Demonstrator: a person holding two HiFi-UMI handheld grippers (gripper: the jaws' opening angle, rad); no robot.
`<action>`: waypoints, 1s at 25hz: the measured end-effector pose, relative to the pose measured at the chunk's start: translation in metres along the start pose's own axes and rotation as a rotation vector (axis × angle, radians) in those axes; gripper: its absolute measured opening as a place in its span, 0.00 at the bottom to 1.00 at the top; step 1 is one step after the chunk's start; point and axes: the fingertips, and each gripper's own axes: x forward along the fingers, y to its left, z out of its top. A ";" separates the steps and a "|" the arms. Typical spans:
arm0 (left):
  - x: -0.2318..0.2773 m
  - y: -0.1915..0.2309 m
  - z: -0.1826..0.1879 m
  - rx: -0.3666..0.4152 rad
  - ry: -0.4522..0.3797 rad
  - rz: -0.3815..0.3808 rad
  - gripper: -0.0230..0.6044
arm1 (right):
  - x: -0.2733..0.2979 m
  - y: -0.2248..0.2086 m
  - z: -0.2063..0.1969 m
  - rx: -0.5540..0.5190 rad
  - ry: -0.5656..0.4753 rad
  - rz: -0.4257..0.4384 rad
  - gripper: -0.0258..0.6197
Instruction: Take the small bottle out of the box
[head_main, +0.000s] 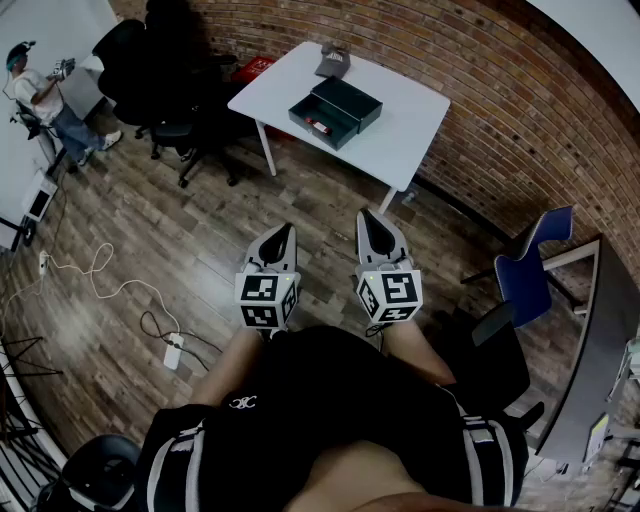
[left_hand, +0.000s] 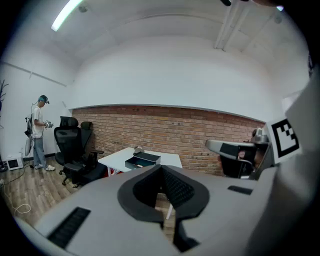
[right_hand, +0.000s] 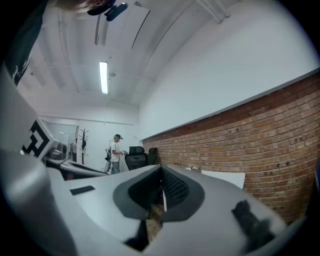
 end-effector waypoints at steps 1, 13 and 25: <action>-0.001 -0.001 0.000 -0.001 0.000 -0.003 0.06 | -0.003 0.002 -0.001 0.000 0.001 0.001 0.09; -0.008 0.004 -0.006 -0.011 0.001 -0.018 0.06 | -0.006 0.018 -0.007 0.016 -0.010 -0.005 0.09; -0.026 0.075 -0.017 -0.040 0.027 0.004 0.06 | 0.054 0.088 -0.018 0.006 0.051 0.069 0.09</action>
